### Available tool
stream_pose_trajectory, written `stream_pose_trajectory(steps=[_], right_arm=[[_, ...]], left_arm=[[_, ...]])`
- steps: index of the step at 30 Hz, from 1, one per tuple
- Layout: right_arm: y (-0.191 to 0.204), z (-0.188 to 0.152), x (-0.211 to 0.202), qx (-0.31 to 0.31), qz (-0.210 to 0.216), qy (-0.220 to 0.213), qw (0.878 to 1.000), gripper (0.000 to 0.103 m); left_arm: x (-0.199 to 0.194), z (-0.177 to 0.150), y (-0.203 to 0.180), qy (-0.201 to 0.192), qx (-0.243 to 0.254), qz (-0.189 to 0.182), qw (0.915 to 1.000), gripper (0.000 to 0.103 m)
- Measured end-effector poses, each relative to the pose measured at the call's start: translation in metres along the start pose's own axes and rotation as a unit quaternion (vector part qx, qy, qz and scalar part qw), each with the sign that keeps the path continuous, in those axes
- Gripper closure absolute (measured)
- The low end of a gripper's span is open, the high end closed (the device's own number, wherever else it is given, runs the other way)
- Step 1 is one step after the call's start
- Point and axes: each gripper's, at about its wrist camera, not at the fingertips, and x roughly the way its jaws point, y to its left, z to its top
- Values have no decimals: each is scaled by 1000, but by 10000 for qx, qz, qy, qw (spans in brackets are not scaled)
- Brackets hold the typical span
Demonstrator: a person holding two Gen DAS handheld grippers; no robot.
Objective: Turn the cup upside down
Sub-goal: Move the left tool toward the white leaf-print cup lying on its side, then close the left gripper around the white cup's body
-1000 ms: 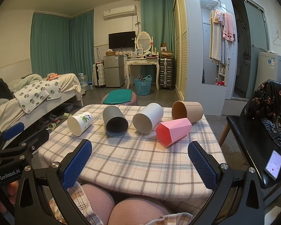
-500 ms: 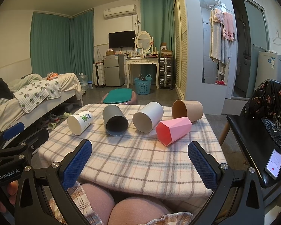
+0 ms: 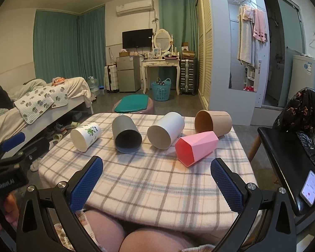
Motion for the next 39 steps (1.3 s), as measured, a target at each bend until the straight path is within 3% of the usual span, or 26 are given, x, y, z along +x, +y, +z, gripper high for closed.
stream_pose_trajectory(steps=[10,20,27,28,30,39], right_arm=[[-9,33,61,-76,5,196,9998,0],[2,43,119,-257,59,569,9980,0],[9,40,138,-277,103,738,9968,0],[10,39,140,-284,108,761,9966,0],[12,38,142,-285,121,776,9965,0],[8,40,128,-202,168,689,9973,0]], left_arm=[[85,30,21,422,176,-34,9989,0],[162,12,45,1292,427,34,9907,2],[174,2,52,1471,307,-42,9886,4],[174,1,53,1481,287,-62,9885,7],[176,0,52,1558,312,-78,9873,31],[153,3,43,1471,320,-1,9886,33]])
